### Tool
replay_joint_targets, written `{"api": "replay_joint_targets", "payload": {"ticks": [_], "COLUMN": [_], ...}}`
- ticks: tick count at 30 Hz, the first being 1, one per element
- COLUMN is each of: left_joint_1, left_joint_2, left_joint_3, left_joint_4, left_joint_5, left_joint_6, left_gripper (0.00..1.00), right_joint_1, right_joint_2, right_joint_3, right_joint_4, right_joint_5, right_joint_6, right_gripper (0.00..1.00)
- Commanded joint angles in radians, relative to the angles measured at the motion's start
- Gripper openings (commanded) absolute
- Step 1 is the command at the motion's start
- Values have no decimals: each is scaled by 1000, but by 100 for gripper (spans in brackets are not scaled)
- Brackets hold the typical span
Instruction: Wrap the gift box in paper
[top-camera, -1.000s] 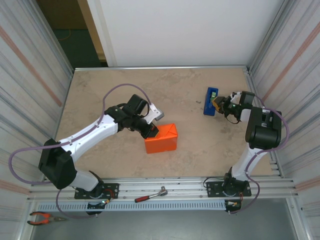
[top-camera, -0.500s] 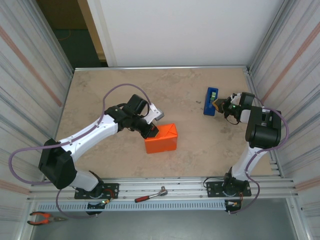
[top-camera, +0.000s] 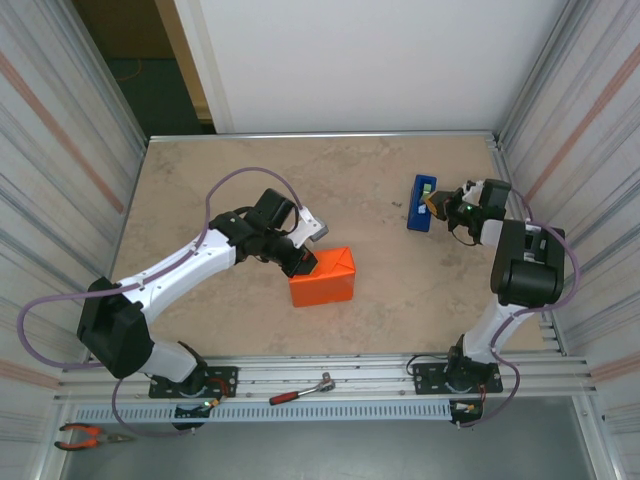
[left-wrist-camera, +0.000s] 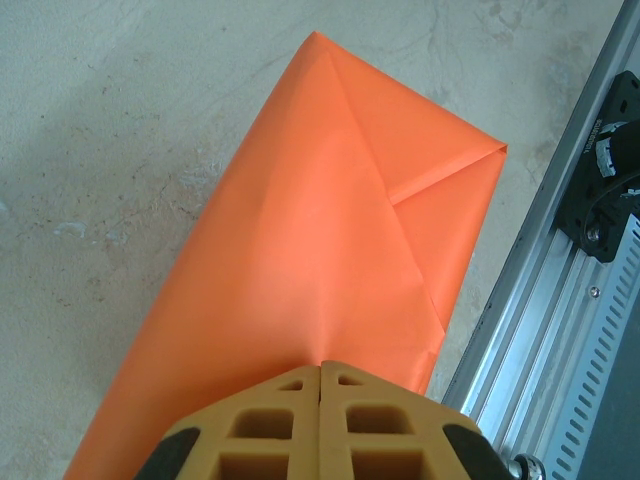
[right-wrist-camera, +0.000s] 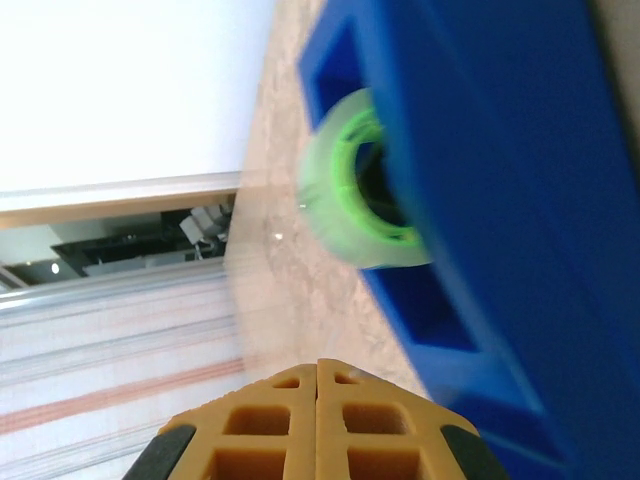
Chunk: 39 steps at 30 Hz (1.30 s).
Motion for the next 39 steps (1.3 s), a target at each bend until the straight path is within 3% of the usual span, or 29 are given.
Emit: {"api": "replay_joint_targets", "payload": {"ticks": [1,23,39], "left_joint_1": [-28,-33,-37], "left_joint_2": [83,85,89], "left_joint_3": [-62,-62,-62], "left_joint_4": [-96,-99,-98], "left_joint_5": [-38,-42,-44], "left_joint_6": [15,15,17], "left_gripper": [0,0,0], "right_joint_1": [16,30,21], "right_joint_2": [-69,-243,-278], "right_joint_3": [5,-185,-283], "right_joint_4": [-26,-86,-75], "right_joint_5": [-19,31,28], "right_joint_6": [24,27,21], "right_gripper": [0,0,0]}}
